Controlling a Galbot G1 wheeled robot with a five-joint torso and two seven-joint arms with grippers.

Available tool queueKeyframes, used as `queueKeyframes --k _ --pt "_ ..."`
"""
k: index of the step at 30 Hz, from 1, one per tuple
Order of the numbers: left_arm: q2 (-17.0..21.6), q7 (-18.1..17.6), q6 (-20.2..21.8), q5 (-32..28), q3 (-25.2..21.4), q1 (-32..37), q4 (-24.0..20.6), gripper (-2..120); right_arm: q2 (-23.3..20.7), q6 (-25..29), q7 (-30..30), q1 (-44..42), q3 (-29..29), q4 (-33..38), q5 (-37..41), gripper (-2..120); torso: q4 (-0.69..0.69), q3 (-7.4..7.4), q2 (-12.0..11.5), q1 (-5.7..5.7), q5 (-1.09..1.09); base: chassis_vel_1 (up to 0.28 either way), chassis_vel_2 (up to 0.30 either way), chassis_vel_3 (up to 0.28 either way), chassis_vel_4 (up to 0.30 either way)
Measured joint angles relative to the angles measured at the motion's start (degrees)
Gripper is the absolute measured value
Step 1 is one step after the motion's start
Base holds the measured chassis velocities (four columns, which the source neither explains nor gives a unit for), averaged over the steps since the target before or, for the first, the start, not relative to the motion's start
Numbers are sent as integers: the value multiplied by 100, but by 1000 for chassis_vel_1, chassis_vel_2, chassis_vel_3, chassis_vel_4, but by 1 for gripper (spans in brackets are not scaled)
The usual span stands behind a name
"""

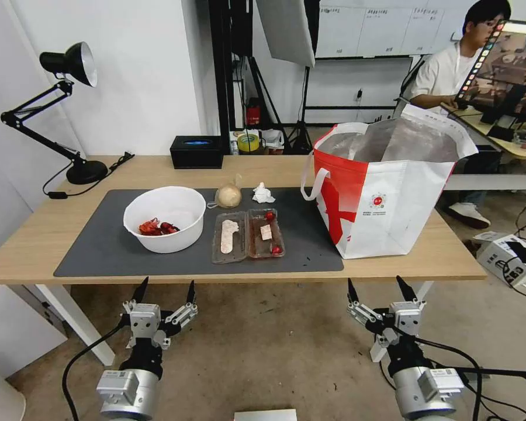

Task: Pick up the trash from the table and place it into the takeout bag.

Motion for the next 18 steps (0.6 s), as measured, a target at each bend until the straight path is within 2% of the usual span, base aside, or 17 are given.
queueKeyframes --k 18 --pt "0 0 0 0 0 0 0 100 0 0 0 0 0 0 0 100 0 0 0 0 0 0 0 0 0"
